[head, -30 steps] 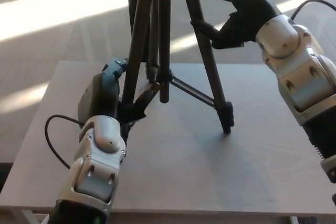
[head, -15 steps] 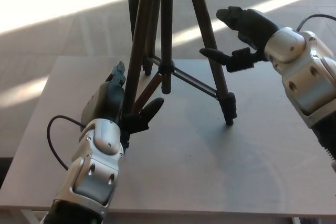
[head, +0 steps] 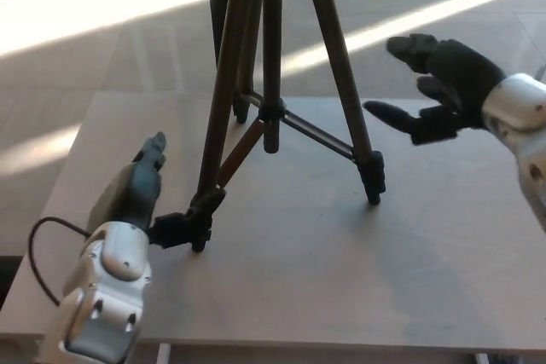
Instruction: Use both hands of the robot to pick up the tripod lying in the middle of the desk and make it stand upright on the desk
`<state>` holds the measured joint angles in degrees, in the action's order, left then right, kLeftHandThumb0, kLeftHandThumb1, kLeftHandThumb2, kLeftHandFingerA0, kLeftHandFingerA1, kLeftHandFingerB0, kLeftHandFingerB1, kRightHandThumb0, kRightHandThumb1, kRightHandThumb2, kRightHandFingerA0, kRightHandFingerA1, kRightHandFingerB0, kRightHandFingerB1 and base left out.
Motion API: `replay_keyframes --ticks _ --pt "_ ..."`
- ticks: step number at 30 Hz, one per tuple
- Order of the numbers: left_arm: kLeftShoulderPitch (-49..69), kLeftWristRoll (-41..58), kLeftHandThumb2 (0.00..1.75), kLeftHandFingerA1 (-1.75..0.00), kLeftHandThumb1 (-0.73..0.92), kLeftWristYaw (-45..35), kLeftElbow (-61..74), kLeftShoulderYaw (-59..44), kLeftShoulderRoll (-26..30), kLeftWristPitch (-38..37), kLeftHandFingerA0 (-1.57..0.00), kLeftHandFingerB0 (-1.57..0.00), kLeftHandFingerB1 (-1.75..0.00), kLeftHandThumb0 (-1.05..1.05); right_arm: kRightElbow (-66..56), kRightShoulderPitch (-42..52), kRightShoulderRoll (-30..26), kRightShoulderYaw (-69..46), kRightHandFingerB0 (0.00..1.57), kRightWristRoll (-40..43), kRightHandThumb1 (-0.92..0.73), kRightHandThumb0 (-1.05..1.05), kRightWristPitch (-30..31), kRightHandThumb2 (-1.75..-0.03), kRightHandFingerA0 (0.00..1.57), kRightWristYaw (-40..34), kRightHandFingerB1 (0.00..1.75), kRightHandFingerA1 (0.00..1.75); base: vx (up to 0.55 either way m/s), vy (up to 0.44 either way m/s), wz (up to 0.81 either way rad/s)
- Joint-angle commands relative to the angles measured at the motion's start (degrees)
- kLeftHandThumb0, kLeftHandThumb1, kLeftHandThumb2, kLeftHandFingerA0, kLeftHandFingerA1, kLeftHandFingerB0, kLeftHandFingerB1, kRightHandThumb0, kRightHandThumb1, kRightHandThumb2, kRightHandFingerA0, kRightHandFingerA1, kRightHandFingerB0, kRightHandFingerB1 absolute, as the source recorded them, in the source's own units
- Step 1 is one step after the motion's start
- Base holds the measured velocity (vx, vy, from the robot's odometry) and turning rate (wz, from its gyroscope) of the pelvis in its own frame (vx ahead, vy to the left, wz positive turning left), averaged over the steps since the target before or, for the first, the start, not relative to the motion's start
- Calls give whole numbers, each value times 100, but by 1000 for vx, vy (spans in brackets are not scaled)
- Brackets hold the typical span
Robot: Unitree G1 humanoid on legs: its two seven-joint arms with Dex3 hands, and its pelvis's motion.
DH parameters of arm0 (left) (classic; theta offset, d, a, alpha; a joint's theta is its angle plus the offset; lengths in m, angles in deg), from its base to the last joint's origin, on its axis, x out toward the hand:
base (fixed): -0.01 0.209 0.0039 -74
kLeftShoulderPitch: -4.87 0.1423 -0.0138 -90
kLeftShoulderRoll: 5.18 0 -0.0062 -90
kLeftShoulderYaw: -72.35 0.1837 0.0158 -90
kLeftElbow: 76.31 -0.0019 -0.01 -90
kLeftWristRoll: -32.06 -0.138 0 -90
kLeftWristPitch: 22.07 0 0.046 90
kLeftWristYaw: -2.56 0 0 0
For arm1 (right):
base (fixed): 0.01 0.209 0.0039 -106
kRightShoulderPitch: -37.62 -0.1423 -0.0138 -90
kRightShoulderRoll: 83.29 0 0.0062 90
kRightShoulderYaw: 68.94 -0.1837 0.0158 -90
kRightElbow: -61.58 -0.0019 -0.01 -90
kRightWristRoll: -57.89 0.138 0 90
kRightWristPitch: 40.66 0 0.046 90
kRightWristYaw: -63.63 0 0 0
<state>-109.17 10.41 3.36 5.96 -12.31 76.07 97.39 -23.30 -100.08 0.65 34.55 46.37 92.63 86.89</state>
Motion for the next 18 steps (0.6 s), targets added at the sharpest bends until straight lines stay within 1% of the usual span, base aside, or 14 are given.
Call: replay_keyframes --ticks 1,2,5,6,8,9,10,11,12,13,14,15,17,18 --pt "481 361 86 0 64 -418 546 -521 590 -98 0 0 0 -103 -735 708 -843 -503 0 172 -74 -105 153 -63 0 475 0 0 0 0 0" --pt "643 494 85 0 65 -512 703 -694 701 -187 0 0 0 -104 -978 997 -921 -796 0 306 -70 -105 203 -63 0 470 0 0 0 0 0" --pt "1288 1046 82 0 63 -841 1357 -1530 1055 -479 0 0 0 -97 -1467 1989 -1406 -1930 0 657 -69 -105 -170 -62 0 647 0 0 0 0 0" --pt "1437 1227 79 0 63 -980 1432 -1770 1141 -559 0 0 0 -94 -1503 2209 -1503 -2228 0 718 -53 -102 -234 -86 0 707 0 0 0 0 0" --pt "1819 1615 79 0 63 -1376 1807 -2364 1355 -362 0 0 0 -95 -1611 2754 -1711 -3054 0 903 -52 -102 -291 -87 0 859 0 0 0 0 0" --pt "2048 1726 79 0 63 -1472 1985 -2661 1436 -298 0 0 0 -98 -1731 3055 -1716 -3583 0 1051 -65 -100 -245 -60 0 950 0 0 0 0 0" --pt "2249 1845 78 0 63 -1504 2079 -2962 1457 -350 0 0 0 -97 -1744 3308 -1758 -4005 0 1139 -59 -105 -280 -99 0 1037 0 14 0 0 0" --pt "2275 1856 78 0 63 -1525 2102 -2987 1470 -347 0 0 0 -97 -1783 3344 -1739 -4015 0 1154 -59 -105 -277 -99 0 1033 0 14 0 0 0" --pt "2587 1980 75 0 66 -1537 2121 -3373 1482 -646 0 0 0 -92 -1723 3714 -1769 -4618 0 1297 -60 -105 -473 -98 0 1215 3 20 0 0 0" --pt "2932 2181 100 -34 64 -1503 2112 -3966 1432 -870 0 0 -14 -105 -1631 4183 -1737 -5430 0 1421 -60 -105 -678 -98 0 1353 4 17 0 0 0" --pt "3152 2369 100 -35 65 -1465 2149 -4435 1333 -879 0 0 -16 -105 -1621 4463 -1652 -6045 0 1510 -60 -105 -630 -97 0 1378 4 16 0 0 0" --pt "3169 2385 100 -35 65 -1470 2158 -4472 1322 -876 0 0 -16 -105 -1625 4490 -1647 -6091 0 1530 -60 -105 -625 -97 0 1377 4 16 0 0 0" --pt "3455 2638 99 -38 63 -1550 2169 -5061 1290 -828 0 0 -20 -101 -1642 4952 -1532 -6793 0 1574 -61 -105 -761 -95 0 1384 5 18 0 0 0" --pt "3634 2862 71 0 71 -1619 1927 -5584 1341 -848 0 0 0 -87 -1423 5221 -1550 -7355 0 1505 -61 -105 -782 -95 0 1273 4 13 0 0 0"
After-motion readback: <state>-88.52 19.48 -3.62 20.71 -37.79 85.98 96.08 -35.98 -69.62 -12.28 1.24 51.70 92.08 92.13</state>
